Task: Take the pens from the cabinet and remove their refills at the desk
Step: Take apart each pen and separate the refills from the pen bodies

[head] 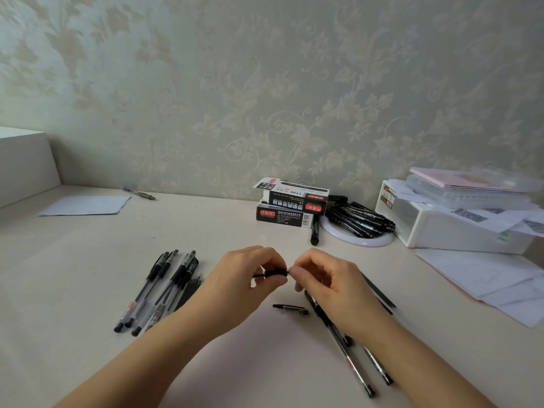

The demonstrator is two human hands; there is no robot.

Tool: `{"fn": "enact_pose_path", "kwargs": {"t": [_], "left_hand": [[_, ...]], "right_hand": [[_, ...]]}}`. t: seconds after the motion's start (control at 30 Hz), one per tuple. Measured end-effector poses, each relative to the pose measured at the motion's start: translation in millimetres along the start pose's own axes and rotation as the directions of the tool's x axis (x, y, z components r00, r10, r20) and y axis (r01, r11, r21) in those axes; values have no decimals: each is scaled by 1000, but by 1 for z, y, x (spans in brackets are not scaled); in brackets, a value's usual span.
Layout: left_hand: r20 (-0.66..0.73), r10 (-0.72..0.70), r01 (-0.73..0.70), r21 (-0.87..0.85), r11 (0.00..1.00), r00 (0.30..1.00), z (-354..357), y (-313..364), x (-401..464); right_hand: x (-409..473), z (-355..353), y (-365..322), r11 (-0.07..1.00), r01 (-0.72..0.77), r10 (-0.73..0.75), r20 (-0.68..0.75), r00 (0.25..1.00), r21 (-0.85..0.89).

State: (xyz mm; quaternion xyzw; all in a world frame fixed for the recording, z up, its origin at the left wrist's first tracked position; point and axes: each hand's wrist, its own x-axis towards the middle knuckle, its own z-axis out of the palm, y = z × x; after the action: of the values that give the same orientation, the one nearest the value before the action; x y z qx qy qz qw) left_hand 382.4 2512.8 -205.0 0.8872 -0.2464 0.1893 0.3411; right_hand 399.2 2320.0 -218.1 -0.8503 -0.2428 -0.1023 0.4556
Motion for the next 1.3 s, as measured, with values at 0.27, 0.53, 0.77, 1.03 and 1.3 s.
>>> {"fn": "enact_pose_path", "kwargs": {"t": [0.27, 0.53, 0.77, 1.03, 1.3], "left_hand": [[0, 21, -21, 18, 1000, 1000, 1, -1, 0], [-16, 37, -37, -25, 999, 999, -3, -2, 1], [-76, 5, -2, 41, 999, 997, -1, -3, 1], [-74, -94, 99, 75, 992, 993, 0, -8, 0], [19, -108, 106, 86, 991, 994, 0, -10, 0]], "right_hand": [[0, 0, -1, 1000, 7, -7, 1, 1000, -26], [-1, -2, -3, 1000, 31, -31, 54, 998, 4], [-1, -3, -2, 982, -35, 41, 28, 999, -186], [-3, 0, 1, 884, 69, 26, 195, 980, -462], [1, -6, 4, 985, -15, -2, -96, 995, -169]]}}
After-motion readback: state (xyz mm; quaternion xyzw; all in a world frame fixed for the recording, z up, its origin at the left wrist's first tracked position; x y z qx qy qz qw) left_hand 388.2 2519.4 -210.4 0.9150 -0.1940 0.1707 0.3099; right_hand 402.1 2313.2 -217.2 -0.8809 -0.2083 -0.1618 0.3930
